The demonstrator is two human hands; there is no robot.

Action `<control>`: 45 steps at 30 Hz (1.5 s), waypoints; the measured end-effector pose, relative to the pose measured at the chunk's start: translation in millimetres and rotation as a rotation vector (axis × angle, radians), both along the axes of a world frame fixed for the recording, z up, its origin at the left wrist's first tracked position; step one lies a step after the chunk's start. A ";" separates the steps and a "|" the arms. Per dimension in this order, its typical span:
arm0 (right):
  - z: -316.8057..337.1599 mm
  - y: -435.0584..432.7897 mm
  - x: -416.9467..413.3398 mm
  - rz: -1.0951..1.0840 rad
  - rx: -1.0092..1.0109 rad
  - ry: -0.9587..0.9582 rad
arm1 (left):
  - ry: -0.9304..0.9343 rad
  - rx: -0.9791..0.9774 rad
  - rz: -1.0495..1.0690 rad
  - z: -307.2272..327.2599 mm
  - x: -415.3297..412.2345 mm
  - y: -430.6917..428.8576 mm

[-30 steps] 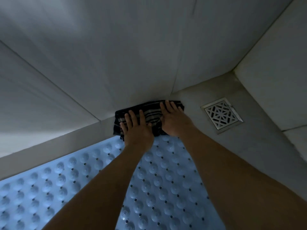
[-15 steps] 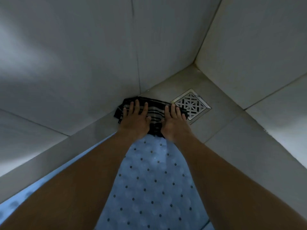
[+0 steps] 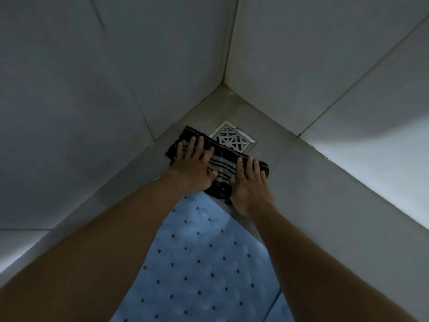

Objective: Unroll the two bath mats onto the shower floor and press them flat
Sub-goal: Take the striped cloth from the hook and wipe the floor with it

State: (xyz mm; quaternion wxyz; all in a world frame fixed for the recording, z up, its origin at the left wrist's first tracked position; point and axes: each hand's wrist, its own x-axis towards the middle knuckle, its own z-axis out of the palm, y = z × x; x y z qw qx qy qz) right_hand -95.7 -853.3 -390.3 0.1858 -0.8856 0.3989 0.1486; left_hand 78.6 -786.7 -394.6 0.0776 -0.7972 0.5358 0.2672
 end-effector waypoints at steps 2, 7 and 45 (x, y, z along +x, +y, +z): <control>4.6 -3.9 -10.4 -0.040 0.012 0.011 | 0.010 -0.022 -0.029 -1.0 -6.6 -6.5; 13.1 -0.7 -3.3 -0.191 0.071 -0.008 | 0.003 -0.060 -0.036 -9.2 -9.4 -5.5; -15.1 -133.9 -89.4 0.433 -0.068 -0.029 | -0.160 -0.182 0.660 -18.4 -183.2 -49.5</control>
